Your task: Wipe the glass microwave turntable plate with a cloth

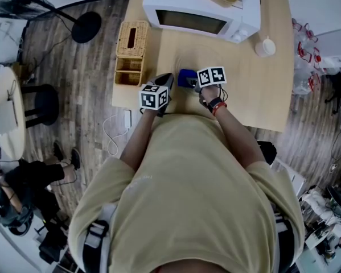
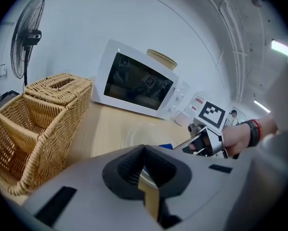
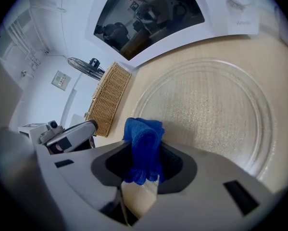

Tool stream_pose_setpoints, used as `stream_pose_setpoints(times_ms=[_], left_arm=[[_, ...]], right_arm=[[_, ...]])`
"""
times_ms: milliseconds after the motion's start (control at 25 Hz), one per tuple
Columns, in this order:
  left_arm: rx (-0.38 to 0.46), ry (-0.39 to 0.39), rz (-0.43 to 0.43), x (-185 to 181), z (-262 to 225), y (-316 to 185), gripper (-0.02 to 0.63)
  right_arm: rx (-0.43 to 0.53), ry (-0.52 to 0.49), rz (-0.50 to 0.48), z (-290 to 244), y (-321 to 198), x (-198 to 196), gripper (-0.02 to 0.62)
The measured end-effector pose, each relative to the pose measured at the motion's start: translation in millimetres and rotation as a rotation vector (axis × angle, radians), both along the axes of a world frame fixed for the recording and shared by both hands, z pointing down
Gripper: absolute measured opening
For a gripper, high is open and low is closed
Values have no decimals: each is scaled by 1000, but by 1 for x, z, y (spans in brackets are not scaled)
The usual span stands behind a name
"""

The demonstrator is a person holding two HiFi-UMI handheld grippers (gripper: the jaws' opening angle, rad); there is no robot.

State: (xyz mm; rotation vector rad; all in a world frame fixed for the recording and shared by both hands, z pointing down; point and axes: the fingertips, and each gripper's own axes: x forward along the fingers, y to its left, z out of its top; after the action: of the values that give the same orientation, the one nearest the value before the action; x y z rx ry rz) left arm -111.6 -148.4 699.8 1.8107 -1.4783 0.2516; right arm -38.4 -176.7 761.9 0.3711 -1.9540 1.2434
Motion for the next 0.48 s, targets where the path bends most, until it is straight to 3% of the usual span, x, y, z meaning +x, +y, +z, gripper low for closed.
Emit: stream_pose_setpoints(times_ms=[480], left_arm=[[6,-22,-3,3,-2,1,20]], right_arm=[[22,2,2,-2,-3,13,146]])
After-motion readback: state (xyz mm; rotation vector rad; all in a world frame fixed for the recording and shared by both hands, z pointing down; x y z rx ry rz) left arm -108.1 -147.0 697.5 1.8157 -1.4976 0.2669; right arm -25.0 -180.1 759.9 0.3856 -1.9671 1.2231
